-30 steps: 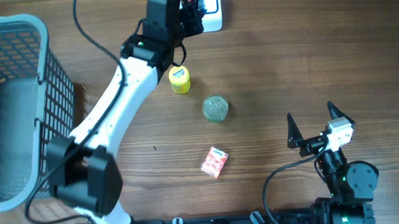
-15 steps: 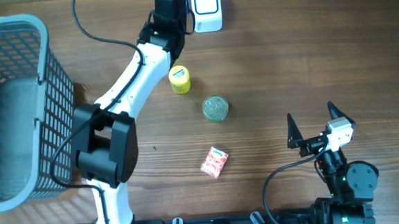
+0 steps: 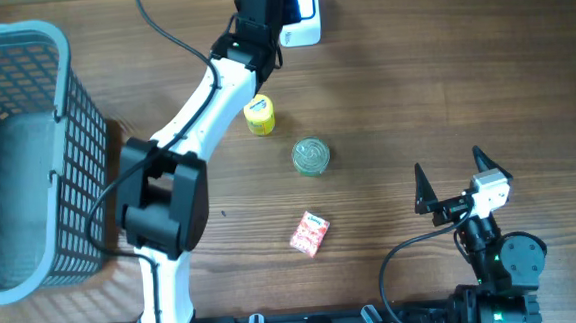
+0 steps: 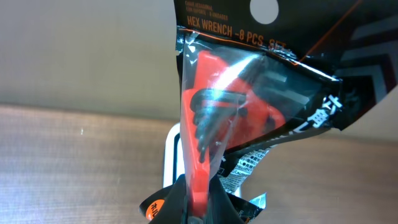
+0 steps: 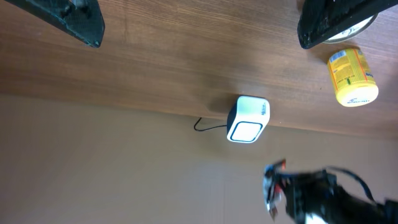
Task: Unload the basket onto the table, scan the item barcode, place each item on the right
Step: 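Hold the hex wrench pack over the scanner window with the left gripper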
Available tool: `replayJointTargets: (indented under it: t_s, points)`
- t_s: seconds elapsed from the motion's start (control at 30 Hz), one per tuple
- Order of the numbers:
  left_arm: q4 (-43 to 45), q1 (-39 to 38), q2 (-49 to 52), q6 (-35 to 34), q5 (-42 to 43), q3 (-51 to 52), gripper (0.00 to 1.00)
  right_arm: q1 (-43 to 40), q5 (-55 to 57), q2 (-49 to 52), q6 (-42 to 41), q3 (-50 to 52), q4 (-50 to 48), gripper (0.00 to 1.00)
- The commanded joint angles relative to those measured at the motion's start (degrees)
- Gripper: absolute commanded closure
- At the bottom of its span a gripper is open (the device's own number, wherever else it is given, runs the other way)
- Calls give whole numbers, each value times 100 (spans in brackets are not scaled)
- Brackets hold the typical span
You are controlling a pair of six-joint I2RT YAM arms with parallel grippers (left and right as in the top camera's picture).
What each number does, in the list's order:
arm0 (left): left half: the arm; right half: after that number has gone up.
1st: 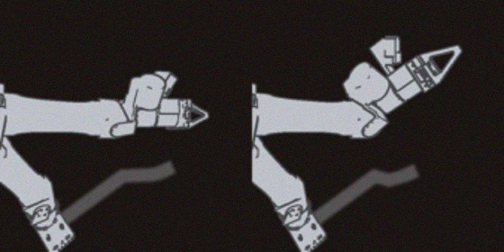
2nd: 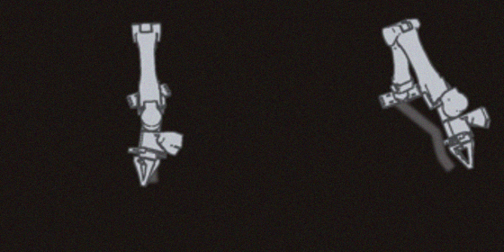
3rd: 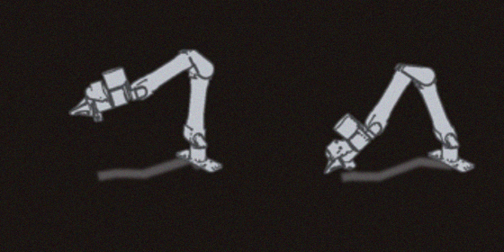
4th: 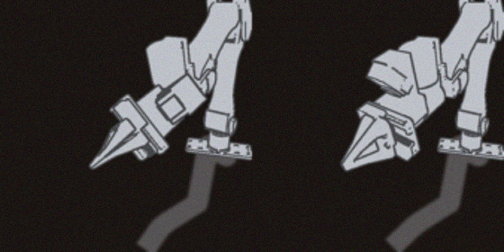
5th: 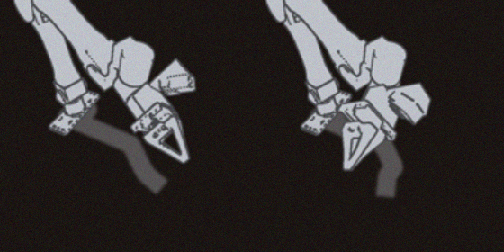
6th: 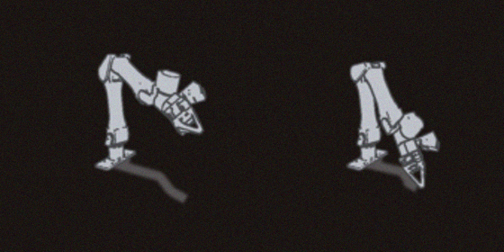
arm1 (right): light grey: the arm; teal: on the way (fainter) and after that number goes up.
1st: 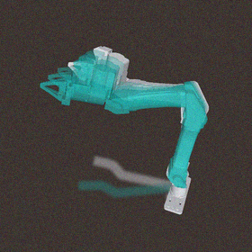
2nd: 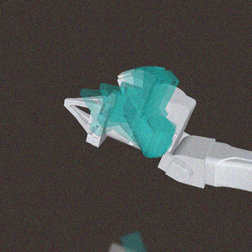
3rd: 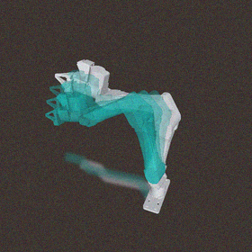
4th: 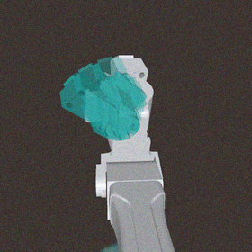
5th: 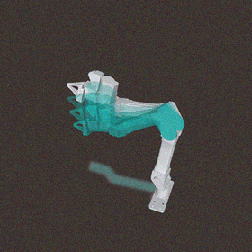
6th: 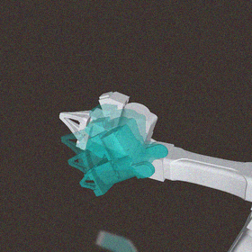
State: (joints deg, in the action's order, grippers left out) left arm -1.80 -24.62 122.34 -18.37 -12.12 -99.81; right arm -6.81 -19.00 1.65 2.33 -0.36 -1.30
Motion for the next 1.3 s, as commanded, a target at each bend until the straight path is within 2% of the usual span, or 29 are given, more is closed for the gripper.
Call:
replayJointTargets:
  t_s: [0.0, 0.1, 0.2, 0.37, 0.57, 0.83, 1.13, 1.27]
  points:
    - [-85, -9, 446, 168, 225, -157, 96, 24, 11, -26, -90, 7, -26, 0]
    - [0, -81, 599, 203, 227, -162, 96, 24, 11, -26, -87, 7, -26, 0]
    - [-72, -238, 778, 807, 166, -184, 96, 24, 11, -26, -85, 7, -26, 0]
    - [-98, -356, 883, 1620, -533, -184, 96, 24, 11, -26, -87, 7, -26, 0]
    - [-114, 33, 894, 1694, -667, -184, 96, 24, 11, -26, -85, 7, -26, 0]
    - [-111, -267, 1252, 2946, -1051, -184, 96, 24, 11, -26, -90, 7, -26, 0]
    - [52, -339, 1283, 3801, -1333, -184, 96, 24, 11, -26, -90, 7, -26, 0]
    - [-199, -323, 1283, 4271, -1799, -184, 96, 24, 11, -26, -87, 7, -24, 0]
